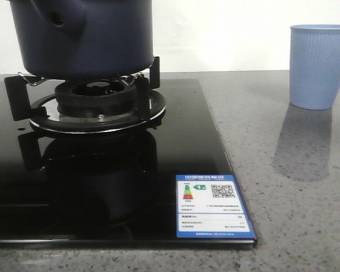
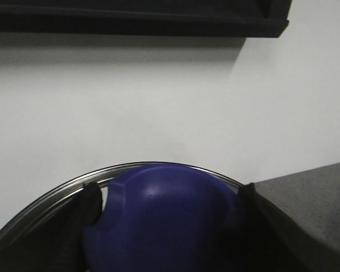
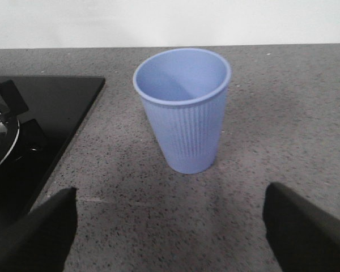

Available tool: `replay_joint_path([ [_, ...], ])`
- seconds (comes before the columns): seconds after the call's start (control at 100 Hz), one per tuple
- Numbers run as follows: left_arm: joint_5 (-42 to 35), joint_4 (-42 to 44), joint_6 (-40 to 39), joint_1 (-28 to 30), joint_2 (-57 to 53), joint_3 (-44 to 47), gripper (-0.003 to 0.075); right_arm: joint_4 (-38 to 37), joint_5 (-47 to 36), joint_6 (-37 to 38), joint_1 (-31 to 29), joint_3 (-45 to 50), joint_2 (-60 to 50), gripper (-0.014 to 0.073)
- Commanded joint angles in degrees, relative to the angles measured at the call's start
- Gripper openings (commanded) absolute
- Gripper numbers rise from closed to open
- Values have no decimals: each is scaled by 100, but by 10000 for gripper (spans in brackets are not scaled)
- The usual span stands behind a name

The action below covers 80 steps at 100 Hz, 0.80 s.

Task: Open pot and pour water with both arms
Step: 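Grasp the blue lid knob with the left gripper and lift the lid, then grasp the light blue ribbed cup with the right gripper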

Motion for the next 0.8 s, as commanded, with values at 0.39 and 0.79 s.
replay_joint_path([
  [0.39, -145, -15, 13, 776, -523, -220, 358, -57, -2954, -44, 221, -204, 2119, 580],
  [0.79, -145, -15, 13, 776, -532, -220, 358, -108, -4120, 4, 406, -204, 3194, 580],
])
